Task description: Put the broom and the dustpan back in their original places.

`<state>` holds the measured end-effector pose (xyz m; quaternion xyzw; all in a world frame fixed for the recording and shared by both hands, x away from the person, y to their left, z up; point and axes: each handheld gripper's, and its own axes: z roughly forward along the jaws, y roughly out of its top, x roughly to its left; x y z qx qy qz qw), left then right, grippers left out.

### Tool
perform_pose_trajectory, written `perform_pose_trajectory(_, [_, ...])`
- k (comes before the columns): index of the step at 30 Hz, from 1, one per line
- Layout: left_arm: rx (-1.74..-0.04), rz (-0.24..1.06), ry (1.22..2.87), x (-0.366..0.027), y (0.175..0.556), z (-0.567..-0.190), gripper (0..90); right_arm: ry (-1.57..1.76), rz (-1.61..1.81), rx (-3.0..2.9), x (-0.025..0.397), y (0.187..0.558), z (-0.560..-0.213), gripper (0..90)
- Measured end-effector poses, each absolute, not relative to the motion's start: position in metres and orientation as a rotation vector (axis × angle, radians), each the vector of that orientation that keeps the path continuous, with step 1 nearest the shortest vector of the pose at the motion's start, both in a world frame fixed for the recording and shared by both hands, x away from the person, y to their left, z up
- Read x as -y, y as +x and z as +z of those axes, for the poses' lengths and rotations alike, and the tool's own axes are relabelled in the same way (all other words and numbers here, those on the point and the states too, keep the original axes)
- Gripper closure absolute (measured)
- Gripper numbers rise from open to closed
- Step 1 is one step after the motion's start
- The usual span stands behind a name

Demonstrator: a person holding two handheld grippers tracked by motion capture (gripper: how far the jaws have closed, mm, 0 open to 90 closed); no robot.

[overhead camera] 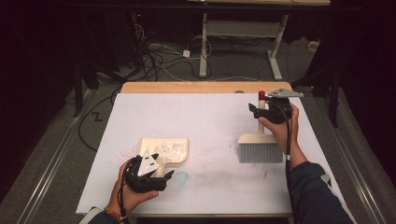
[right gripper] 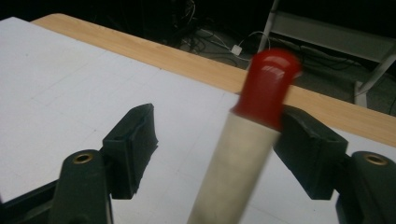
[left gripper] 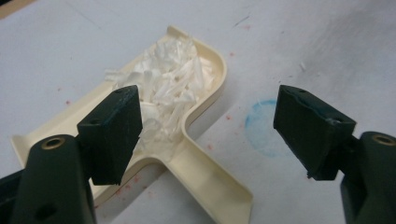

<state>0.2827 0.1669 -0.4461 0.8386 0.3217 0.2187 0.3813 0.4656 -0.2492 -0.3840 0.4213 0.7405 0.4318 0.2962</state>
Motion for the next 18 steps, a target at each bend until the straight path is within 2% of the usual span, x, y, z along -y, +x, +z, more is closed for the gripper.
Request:
perform_pose_trajectory(8, [-0.805,0.571,2.139,-0.165,0.281,-0.444,23.0,0.962,1.220,-1.868,0.247,0.439,-0.359,31.6])
perform_pose_trajectory(18, [-0.796,0.576,2.129,-0.166,0.281,-0.444,22.2,0.947,1.227,-1.889,0.244,0.429,-0.356,30.1])
